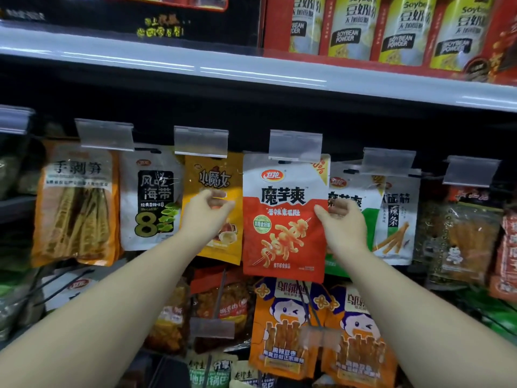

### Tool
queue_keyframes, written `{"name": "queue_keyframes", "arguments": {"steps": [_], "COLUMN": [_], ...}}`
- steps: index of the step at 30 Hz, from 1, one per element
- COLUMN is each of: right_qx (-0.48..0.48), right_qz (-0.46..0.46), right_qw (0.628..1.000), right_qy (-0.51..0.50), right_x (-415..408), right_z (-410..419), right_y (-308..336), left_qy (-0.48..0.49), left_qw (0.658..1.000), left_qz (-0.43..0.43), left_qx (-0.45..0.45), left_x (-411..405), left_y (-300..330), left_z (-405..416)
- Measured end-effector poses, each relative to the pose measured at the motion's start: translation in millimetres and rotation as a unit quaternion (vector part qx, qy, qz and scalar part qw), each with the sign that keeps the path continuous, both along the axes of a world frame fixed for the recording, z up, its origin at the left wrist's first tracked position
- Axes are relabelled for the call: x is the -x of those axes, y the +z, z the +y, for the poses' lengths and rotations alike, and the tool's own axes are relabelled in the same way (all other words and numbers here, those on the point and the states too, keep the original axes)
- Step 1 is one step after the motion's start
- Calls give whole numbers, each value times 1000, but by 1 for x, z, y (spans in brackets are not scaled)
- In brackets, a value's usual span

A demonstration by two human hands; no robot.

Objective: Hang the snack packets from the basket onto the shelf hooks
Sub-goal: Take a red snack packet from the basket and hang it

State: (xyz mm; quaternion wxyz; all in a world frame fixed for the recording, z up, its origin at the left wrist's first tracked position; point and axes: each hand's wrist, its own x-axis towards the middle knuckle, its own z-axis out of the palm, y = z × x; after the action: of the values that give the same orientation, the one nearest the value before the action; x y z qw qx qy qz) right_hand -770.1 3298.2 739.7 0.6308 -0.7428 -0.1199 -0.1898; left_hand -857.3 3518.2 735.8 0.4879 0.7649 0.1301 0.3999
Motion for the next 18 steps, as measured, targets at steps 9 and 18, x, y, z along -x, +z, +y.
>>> {"name": "queue_keyframes", "arguments": {"steps": [9,18], "right_qx": [140,358], "right_qz": [-43,-72], "right_qw": [982,925], "right_qy": [-118,-106], "right_x": [74,189], "right_z": [-5,28], "right_y": [-25,-110], "left_qy": [3,-15], "left_qw": [982,881], "left_qz": [110,253], "left_qx": [-156,-399], "left_x": [75,170], "left_y": [-33,-112], "left_z": [24,47]}}
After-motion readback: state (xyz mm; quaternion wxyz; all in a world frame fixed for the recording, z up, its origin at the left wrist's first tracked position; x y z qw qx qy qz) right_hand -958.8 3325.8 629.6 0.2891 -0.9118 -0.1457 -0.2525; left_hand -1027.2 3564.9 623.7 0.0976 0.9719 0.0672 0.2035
